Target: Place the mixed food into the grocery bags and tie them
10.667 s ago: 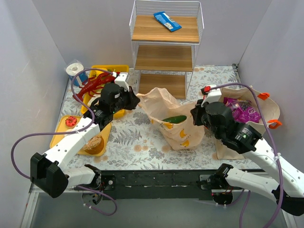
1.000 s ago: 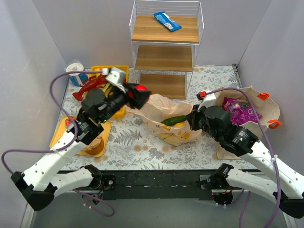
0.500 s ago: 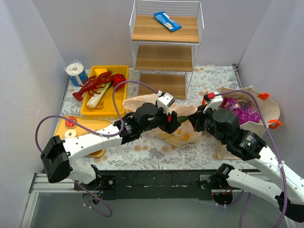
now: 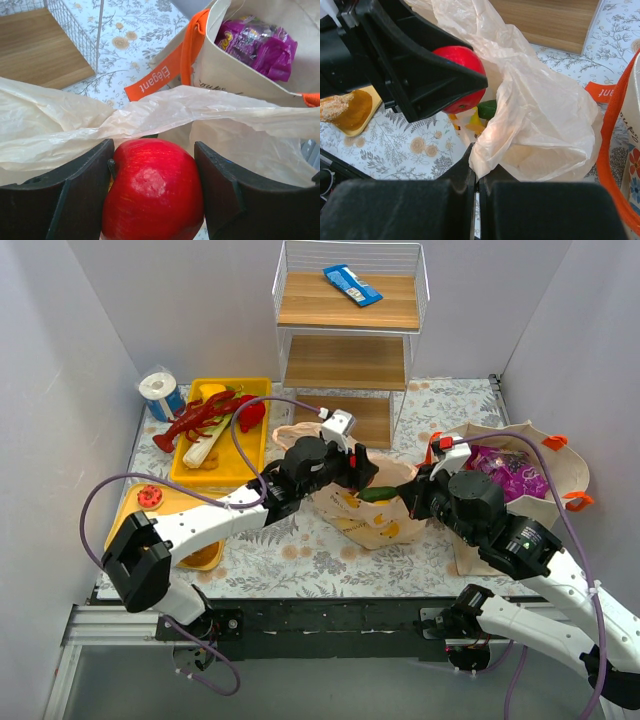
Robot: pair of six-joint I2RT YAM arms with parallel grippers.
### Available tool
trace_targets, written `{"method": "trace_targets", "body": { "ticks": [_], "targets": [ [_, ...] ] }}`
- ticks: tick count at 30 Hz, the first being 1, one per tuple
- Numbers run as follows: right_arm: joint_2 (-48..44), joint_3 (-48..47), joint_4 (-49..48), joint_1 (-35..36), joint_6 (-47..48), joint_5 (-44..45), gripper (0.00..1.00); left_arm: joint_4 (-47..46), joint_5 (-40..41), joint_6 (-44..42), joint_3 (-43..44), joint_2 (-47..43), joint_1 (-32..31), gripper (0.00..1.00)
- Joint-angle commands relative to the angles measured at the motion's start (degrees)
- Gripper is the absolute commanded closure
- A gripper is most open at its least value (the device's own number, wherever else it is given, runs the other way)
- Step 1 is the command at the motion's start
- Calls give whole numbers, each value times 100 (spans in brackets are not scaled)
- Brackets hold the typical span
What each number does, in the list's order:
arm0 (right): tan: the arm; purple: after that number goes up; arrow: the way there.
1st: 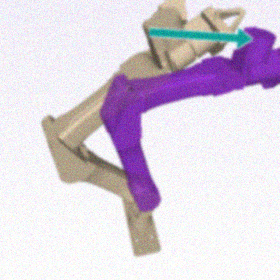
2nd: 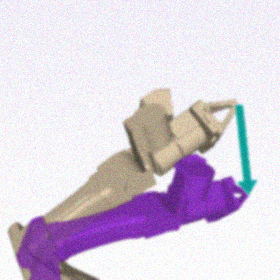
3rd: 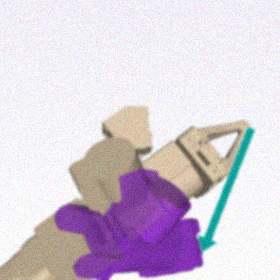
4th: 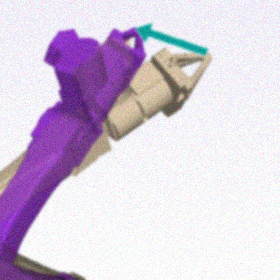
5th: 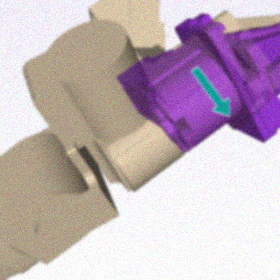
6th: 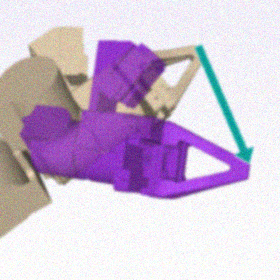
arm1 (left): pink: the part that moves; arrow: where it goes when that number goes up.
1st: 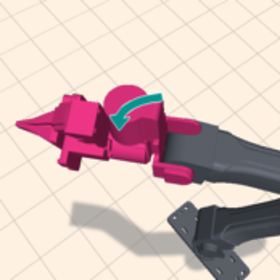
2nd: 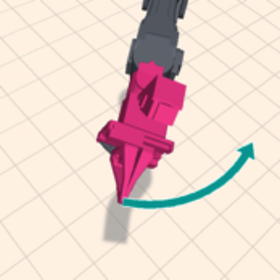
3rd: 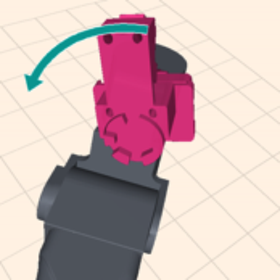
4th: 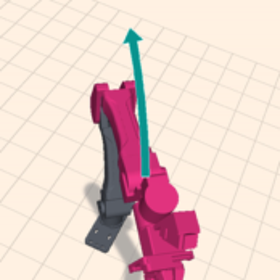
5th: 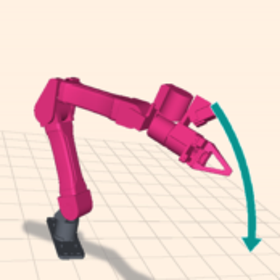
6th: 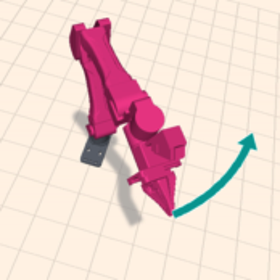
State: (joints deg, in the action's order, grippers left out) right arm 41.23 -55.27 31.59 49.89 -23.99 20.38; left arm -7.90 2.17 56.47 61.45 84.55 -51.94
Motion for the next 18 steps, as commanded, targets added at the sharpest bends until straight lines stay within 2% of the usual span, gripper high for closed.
{"method": "trace_targets", "body": {
  "ticks": [1,3,7,8,9,10,11,14,15,16,17,18],
  "targets": [
    [-63,86,-83,-14,-80,-17,99,-422,-209,206,315,183,18,91],
    [-45,95,-92,-14,-89,-25,99,-423,-524,242,289,342,17,91],
    [-45,77,-74,-14,-89,1,99,-449,-657,321,-27,562,18,91],
    [-54,69,-40,-14,-89,27,99,-423,-640,356,-71,536,9,87],
    [-71,60,-39,-14,-89,27,99,-388,-648,356,-133,510,9,79],
    [-80,60,-31,-14,-89,27,99,-318,-639,356,-133,457,17,65],
    [-72,42,-22,-14,-89,36,99,-265,-622,321,-125,335,9,45],
    [-54,-2,5,-14,-80,71,99,7,-420,190,51,10,18,32],
    [-45,-19,31,-14,-80,71,99,86,-315,85,112,-87,18,19],
    [-28,-28,22,-14,-71,71,99,296,-288,40,252,-201,18,12],
    [-10,-46,22,-14,-71,71,99,376,78,-21,306,-307,26,2],
    [-10,-46,22,-14,-62,71,99,481,194,-100,358,-560,87,2]
  ]
}}
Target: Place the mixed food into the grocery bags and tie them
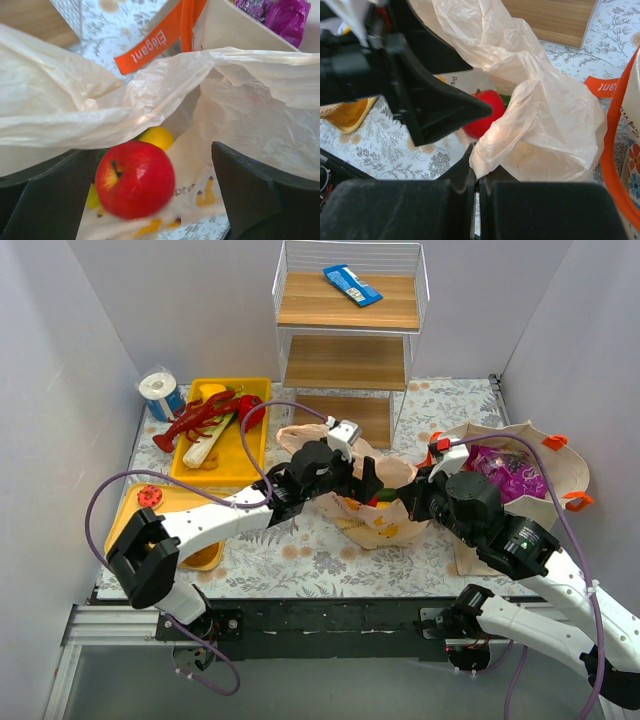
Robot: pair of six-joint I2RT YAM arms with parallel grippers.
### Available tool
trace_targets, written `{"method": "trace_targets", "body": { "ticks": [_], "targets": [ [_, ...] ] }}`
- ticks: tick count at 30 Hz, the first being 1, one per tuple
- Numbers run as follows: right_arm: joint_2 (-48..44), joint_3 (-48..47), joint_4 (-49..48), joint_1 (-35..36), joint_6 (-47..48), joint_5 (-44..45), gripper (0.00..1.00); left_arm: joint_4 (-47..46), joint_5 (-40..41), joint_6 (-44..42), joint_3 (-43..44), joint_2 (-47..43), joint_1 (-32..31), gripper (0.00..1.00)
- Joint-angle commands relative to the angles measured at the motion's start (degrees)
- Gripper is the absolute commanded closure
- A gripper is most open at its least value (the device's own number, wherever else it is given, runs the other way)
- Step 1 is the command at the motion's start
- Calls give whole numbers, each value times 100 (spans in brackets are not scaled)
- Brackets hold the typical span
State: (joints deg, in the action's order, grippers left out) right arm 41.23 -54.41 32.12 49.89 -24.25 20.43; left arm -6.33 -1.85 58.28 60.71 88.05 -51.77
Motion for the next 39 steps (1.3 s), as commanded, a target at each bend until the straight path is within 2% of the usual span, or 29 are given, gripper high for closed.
{"method": "trace_targets", "body": {
  "ticks": [1,4,7,11,15,19,22,23,25,26,27,28,31,33,39],
  "targets": [
    [7,-131,-30,-14,-36,67,99,569,711,-291,494,-1026,140,2],
    [34,-131,-30,-14,-18,76,99,1218,861,-64,626,-1509,701,2],
    [69,-105,-39,-14,-1,84,99,2009,1388,166,705,-1825,1343,2],
    [131,-96,-91,-6,34,93,99,2811,1451,306,776,-1888,1862,2],
    [192,-122,-109,-14,78,76,99,2918,924,508,496,-1976,2223,2],
    [201,-113,-109,-14,78,49,99,2822,318,798,215,-2020,2285,2],
    [192,-96,-100,-14,78,58,99,2585,193,965,-101,-2125,2294,3],
    [192,-96,-101,-14,78,49,99,2549,11,983,-146,-2134,2294,5],
    [201,-96,-92,-14,105,41,99,2366,-166,992,-243,-2204,2294,22],
    [218,-105,-100,-14,140,58,99,2242,-428,966,-331,-2248,2285,32],
    [236,-139,-101,-14,192,84,99,2111,-526,931,-366,-2388,2285,55],
    [332,-201,-101,-14,262,119,99,1831,-571,896,-419,-2502,2294,66],
    [761,-762,-39,-14,596,277,99,1433,-326,607,-446,-2949,2294,92],
    [1174,-1384,-100,-14,920,322,99,1232,-9,378,-367,-3179,2294,100],
    [2221,-3231,-214,-14,1580,59,99,1221,545,-483,37,-3935,2294,100]
  ]
}}
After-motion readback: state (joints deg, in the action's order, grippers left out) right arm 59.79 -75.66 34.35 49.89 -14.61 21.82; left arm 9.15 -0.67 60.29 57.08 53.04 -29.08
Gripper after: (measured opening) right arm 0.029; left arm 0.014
